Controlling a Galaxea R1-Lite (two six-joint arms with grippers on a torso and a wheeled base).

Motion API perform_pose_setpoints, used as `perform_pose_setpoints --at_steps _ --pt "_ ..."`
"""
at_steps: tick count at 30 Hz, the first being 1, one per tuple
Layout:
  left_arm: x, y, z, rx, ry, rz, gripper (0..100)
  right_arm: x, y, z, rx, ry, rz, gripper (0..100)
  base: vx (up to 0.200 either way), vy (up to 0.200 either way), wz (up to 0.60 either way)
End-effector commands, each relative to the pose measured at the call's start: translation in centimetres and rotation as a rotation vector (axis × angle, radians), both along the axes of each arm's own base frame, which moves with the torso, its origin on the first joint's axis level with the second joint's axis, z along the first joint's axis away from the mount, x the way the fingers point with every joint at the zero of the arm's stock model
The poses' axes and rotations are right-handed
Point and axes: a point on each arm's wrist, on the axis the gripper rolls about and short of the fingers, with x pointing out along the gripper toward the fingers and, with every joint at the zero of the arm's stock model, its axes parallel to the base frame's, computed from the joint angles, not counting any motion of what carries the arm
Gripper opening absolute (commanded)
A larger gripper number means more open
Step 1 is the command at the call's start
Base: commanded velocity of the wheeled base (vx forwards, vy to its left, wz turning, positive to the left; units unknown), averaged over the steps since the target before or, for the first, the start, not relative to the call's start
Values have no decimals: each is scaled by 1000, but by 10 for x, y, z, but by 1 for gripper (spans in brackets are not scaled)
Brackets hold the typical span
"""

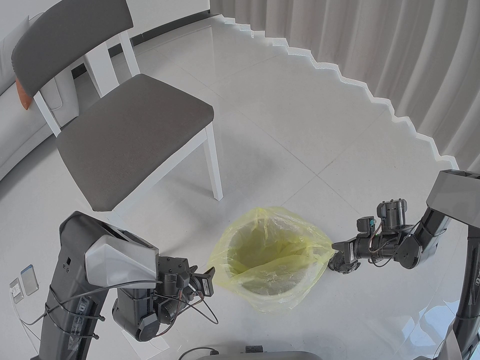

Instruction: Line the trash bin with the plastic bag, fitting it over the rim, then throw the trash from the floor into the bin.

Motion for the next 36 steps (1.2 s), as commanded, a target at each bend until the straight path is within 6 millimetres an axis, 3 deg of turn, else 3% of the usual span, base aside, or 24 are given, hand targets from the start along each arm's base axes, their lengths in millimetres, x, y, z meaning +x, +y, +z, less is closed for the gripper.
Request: perform_pose_setpoints --at_steps 1,9,20,36 --pt "4 -3 -4 -9 -13 -5 0 1 -1 -1 0 -1 -3 0 0 0 0" --pt "14 -13 -8 -10 -20 -12 0 14 -3 -12 3 -6 -14 0 0 0 0" --pt "28 -18 -21 37 47 -8 0 37 1 -60 -6 49 -12 0 0 0 0" --pt "25 -15 -20 102 119 -16 0 65 5 -52 -20 215 -25 0 0 0 0"
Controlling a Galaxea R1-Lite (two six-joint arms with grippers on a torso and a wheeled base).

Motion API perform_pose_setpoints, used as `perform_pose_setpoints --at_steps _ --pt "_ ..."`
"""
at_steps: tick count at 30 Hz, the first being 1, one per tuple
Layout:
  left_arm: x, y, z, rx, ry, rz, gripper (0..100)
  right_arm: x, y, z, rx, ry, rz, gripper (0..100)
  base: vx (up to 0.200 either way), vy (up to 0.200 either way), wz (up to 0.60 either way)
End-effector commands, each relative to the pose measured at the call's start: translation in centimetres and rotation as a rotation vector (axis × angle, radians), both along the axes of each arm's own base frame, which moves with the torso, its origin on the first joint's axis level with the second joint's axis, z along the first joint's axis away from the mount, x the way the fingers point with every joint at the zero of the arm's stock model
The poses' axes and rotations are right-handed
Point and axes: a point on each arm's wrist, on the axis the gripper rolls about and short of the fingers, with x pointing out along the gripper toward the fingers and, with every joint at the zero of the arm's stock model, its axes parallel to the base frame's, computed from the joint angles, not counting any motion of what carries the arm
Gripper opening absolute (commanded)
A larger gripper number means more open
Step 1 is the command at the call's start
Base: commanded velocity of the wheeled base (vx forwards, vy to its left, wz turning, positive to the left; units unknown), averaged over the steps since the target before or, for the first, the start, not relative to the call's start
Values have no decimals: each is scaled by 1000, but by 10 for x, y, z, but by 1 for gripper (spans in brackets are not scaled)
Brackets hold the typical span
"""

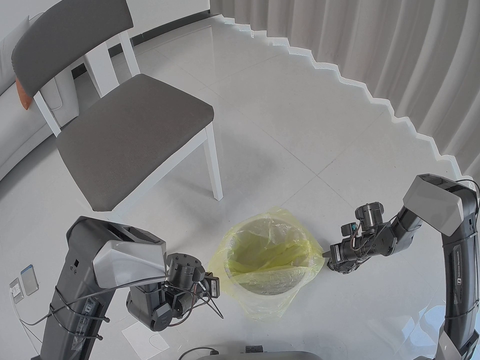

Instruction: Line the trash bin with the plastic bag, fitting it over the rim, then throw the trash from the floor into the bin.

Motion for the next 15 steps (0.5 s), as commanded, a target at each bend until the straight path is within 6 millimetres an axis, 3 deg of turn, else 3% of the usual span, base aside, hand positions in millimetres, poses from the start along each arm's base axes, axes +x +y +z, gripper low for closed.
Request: perform_pose_setpoints --at_steps 1,10,15 --pt "2 -1 4 0 -10 -2 0 13 1 4 2 -14 -2 0 0 0 0" --pt "15 5 5 20 -12 13 0 25 0 8 -3 30 -9 0 0 0 0" --pt "13 7 10 25 -23 15 0 23 -13 8 -10 36 -29 0 0 0 0"
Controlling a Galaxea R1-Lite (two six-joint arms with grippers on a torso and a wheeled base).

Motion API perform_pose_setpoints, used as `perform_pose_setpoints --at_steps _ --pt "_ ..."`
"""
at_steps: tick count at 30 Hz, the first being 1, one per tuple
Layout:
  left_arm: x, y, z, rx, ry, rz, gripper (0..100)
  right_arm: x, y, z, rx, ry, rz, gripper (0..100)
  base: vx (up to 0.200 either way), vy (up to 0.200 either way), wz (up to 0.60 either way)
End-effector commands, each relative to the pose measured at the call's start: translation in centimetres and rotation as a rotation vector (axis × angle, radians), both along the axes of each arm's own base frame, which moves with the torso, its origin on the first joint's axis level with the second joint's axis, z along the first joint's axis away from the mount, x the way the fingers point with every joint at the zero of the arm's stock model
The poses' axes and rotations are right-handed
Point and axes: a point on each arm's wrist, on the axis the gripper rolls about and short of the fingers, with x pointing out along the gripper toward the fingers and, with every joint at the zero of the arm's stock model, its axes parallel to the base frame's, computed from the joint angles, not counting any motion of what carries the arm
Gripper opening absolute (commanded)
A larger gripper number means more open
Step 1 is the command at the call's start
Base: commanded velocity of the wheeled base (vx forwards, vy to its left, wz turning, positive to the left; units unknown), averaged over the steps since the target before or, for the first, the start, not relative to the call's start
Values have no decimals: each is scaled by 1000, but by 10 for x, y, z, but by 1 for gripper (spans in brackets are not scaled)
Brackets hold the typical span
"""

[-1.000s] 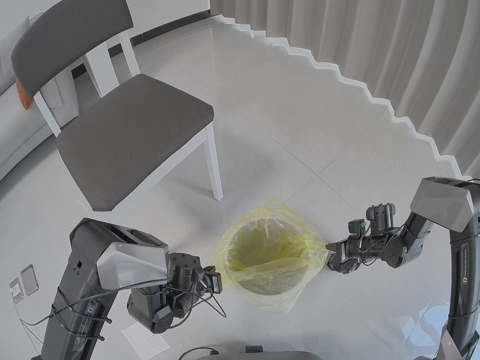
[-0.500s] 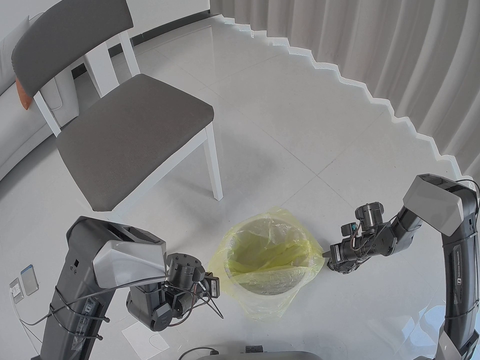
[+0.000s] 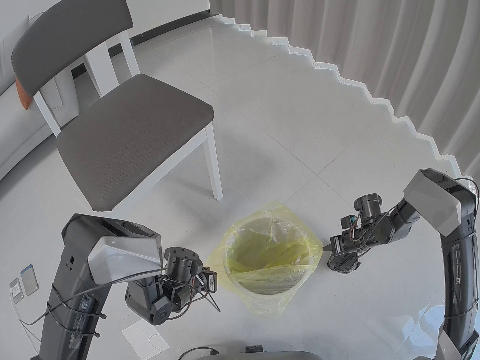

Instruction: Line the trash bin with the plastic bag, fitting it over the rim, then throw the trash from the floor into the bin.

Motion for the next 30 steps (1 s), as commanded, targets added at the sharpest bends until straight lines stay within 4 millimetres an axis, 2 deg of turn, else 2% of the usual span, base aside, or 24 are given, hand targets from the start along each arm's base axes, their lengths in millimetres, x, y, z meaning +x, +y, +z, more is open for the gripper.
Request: perform_pose_setpoints --at_steps 1,4,5,11,14,18,20,23,30 --pt "-1 3 7 -2 -11 7 0 -2 -11 -1 -3 5 -21 0 0 0 0" --pt "-2 4 9 -5 -16 6 0 -4 -17 0 -11 1 -22 0 0 0 0" --pt "-2 4 9 -5 -16 6 0 -4 -17 0 -14 -2 -17 100 0 0 0" --pt "-6 4 8 -12 -31 4 0 -9 -20 12 -10 -44 -28 100 0 0 0" --pt "-8 6 9 -16 -38 7 0 -15 -29 29 -4 -110 -45 100 0 0 0" --pt "-12 8 9 -19 -43 4 0 -34 -28 57 10 -208 -37 100 0 0 0" --pt "-13 8 5 -17 -39 4 0 -48 -21 69 29 -253 -1 100 0 0 0" --pt "-14 9 -1 -11 -28 9 0 -69 4 80 47 -318 78 100 0 0 0" --pt "-16 7 -3 -15 -43 0 0 -95 51 96 83 -408 222 100 0 0 0"
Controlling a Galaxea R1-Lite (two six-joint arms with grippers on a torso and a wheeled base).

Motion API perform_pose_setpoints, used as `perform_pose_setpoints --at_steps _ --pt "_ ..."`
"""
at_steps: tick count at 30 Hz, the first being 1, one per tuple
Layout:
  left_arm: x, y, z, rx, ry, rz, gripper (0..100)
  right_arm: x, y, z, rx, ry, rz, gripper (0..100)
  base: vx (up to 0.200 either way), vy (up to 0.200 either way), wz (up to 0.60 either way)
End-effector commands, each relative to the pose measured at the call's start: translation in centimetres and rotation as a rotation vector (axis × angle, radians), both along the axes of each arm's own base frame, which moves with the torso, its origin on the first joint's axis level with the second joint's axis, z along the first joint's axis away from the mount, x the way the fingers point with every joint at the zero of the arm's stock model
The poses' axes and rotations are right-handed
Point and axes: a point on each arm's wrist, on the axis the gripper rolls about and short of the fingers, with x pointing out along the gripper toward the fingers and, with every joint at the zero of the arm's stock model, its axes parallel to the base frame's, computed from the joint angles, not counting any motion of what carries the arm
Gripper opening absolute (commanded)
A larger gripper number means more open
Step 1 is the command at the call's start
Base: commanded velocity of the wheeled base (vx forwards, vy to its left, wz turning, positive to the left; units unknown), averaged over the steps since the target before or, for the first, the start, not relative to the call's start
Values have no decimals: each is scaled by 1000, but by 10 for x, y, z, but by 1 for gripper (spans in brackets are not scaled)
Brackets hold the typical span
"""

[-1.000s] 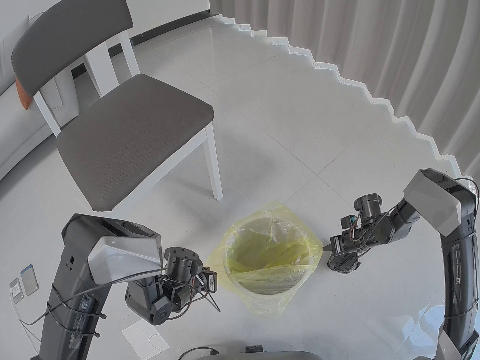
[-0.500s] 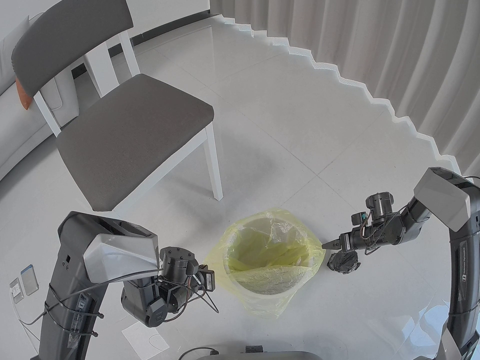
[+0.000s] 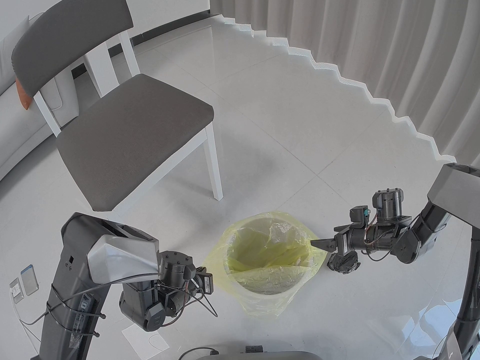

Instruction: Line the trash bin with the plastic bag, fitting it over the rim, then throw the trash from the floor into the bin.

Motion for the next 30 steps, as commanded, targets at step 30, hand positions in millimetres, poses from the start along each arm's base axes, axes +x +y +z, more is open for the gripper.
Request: perform_pose_setpoints --at_steps 30 --pt "11 26 22 -74 -130 85 100 -16 107 -48 -175 -5 291 100 0 0 0"
